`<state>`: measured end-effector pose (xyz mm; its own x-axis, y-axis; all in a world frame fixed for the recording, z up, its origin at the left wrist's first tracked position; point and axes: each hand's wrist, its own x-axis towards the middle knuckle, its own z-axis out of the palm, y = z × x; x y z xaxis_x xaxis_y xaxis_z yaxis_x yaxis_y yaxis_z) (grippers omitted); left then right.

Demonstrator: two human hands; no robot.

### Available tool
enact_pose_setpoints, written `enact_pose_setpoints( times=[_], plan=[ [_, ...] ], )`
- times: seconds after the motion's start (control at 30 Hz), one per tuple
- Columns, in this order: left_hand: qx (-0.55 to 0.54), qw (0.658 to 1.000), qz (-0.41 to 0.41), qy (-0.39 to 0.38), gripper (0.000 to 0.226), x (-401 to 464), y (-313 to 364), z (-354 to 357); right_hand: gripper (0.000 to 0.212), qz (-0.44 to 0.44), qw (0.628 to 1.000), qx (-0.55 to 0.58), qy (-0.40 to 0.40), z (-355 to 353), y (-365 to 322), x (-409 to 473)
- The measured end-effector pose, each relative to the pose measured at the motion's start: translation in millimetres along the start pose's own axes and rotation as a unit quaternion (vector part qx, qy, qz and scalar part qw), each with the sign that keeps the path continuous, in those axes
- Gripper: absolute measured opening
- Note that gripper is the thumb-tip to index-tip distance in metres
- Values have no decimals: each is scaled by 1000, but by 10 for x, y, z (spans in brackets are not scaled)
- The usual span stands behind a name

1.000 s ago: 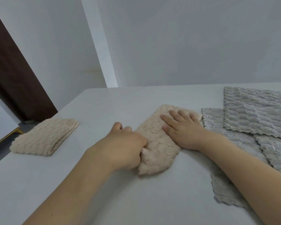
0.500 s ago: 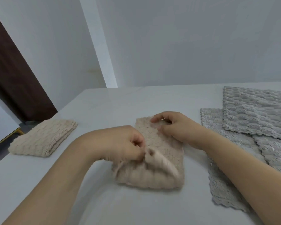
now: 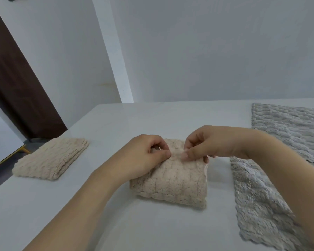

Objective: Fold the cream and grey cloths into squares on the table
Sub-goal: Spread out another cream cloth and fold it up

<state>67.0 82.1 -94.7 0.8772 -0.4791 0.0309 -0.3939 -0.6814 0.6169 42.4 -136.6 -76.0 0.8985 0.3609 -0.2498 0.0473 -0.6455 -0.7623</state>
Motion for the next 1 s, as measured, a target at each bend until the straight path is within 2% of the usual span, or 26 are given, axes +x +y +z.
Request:
enact_pose_setpoints(
  times=[0.07,0.17,0.23,0.33,0.4,0.5,0.67,0.77,0.83,0.93,1.0],
  plan=[
    [-9,1000,-17,-13,8,13,-45,2,16,6,1000,-9,19,-18,41,-8],
    [-79,995,-59,-16,10,45,-141,-23,8,17,997,-9,70,-65,107,21],
    [-127,989,-70,9,21,69,-194,-12,13,27,996,-27,86,-60,120,46],
    [-151,984,-65,70,21,102,-220,78,36,30,994,-50,92,-25,100,86],
    [-180,976,-82,93,20,129,-219,131,33,28,989,-67,132,-11,128,109],
    [-218,963,-136,79,8,146,-216,133,26,48,978,-90,184,16,239,162],
    [-179,973,-134,63,16,169,-277,179,21,83,971,-128,186,72,355,241],
    [-155,979,-120,62,15,187,-283,224,30,48,948,-184,257,159,412,339],
    [-146,981,-118,58,18,186,-272,236,28,19,926,-225,302,245,483,420],
    [-126,982,-131,50,40,168,-241,243,30,-5,918,-239,318,310,571,500],
    [-107,984,-134,55,41,173,-250,262,30,-26,916,-236,323,315,592,518]
  ],
)
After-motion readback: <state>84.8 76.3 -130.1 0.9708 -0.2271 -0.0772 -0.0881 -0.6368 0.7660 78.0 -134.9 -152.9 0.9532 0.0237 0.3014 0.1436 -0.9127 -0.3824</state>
